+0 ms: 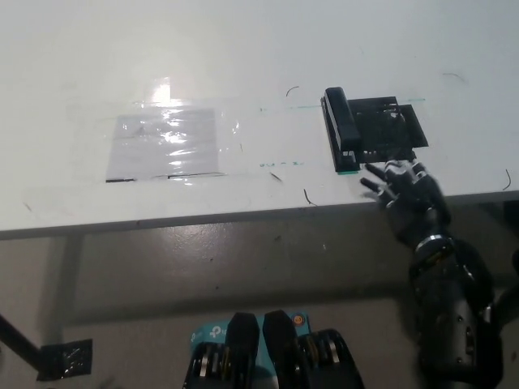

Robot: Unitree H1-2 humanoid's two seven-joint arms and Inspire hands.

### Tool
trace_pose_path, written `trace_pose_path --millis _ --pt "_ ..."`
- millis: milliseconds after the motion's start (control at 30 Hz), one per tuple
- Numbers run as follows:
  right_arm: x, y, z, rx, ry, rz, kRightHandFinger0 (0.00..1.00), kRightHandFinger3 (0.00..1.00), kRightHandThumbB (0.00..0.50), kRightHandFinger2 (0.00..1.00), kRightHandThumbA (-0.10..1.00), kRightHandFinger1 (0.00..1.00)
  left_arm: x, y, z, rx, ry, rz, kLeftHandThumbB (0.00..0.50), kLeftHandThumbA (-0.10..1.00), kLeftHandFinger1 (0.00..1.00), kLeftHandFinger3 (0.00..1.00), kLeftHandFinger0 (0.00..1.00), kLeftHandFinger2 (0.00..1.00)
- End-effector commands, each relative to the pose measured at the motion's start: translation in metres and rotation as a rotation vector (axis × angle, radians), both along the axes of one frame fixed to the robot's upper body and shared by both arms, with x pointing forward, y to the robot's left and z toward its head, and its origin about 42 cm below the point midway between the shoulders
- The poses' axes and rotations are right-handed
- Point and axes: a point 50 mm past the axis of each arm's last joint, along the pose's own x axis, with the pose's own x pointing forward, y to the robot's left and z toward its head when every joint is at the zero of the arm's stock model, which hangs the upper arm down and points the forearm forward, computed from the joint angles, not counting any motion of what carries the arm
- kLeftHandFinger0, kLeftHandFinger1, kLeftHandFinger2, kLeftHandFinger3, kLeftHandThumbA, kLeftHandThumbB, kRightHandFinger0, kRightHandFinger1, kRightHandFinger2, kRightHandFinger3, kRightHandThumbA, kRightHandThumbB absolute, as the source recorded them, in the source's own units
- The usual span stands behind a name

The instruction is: A stapler is kept infront of the robot on the black mark on the desk and the robot uses its right hand to lift the top of the stapler to open it

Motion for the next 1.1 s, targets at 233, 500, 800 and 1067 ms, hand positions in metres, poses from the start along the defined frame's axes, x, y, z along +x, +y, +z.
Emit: trace_pose_path --millis 233,500,800,1067 --pt "0.024 0.033 0.02 0.18 0.032 0.039 0.38 0.87 0.0 0.62 0.29 0.47 0.003 0.002 0.01 0.008 -0.047 -0.003 0.156 0.38 0.59 0.85 0.57 0.71" --pt "0.031 0.041 0.022 0.173 0.066 0.041 0.37 0.85 0.0 0.6 0.33 0.45 0.006 0.001 0.012 0.017 -0.052 -0.003 0.129 0.37 0.59 0.87 0.56 0.71" --pt "0.04 0.045 0.019 0.152 0.104 0.03 0.48 0.87 0.0 0.6 0.33 0.51 0.009 0.0 0.014 0.022 -0.065 -0.005 0.102 0.35 0.58 0.88 0.53 0.72" --pt "0.046 0.044 0.015 0.137 0.116 0.053 0.45 0.91 0.0 0.6 0.36 0.48 0.01 0.002 0.016 0.015 -0.063 -0.006 0.103 0.34 0.57 0.89 0.53 0.73"
